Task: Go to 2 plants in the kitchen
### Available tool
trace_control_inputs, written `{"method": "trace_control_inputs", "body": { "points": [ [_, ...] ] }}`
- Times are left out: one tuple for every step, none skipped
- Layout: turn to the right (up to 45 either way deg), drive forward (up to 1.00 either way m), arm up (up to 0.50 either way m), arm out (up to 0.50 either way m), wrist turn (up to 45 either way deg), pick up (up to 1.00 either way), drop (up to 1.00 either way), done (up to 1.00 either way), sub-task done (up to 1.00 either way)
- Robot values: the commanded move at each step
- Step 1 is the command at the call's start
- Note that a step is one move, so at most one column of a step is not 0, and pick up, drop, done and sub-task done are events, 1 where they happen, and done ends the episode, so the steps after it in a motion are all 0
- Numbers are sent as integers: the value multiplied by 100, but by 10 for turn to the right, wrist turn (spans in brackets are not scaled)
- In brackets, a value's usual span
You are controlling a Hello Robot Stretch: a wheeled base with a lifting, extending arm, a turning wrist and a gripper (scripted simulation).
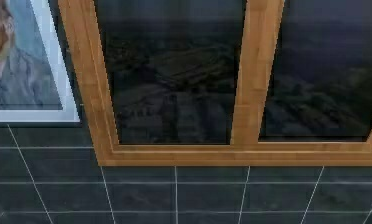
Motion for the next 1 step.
{"method": "trace_control_inputs", "body": {
  "points": [
    [450,0,0,0,0,0,0,0,0]
  ]
}}
